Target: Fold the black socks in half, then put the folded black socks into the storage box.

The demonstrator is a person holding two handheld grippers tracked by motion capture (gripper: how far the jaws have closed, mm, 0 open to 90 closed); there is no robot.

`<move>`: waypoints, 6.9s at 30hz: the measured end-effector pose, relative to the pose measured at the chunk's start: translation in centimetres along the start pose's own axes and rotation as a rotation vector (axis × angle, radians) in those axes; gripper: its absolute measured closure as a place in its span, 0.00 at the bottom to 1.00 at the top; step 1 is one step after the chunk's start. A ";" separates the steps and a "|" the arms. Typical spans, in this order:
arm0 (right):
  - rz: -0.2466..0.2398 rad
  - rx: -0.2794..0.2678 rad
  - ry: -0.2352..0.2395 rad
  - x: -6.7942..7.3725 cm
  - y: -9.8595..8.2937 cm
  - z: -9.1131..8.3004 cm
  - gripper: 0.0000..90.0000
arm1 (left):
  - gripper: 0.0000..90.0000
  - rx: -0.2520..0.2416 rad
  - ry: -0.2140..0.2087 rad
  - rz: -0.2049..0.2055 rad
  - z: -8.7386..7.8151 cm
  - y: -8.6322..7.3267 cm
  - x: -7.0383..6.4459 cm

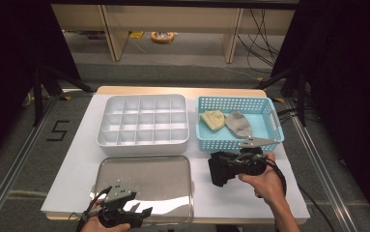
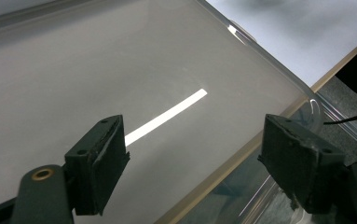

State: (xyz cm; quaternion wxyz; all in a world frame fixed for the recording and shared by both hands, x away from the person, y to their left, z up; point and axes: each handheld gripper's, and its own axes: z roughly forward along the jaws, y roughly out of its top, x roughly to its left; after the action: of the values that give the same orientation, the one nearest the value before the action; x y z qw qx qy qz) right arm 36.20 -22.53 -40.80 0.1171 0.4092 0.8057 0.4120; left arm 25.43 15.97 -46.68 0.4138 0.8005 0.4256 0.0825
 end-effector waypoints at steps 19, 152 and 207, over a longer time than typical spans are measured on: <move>0.001 -0.028 0.019 1.1 2.7 0.7 0.78 | 0.24 0.008 0.033 0.010 -0.1 -0.3 0.1; -0.131 0.412 -0.032 4.1 12.8 16.4 0.78 | 0.25 -0.009 0.013 0.001 -0.8 -0.4 0.4; -0.043 0.241 0.023 2.2 14.7 13.6 0.56 | 0.25 -0.039 0.018 -0.017 -1.1 -0.4 0.3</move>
State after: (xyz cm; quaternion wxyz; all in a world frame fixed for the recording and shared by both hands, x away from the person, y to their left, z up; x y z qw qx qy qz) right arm 50.22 -8.30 -37.90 0.0665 0.3982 0.8592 0.3144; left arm 24.86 16.93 -46.29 0.4261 0.7880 0.4343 0.0943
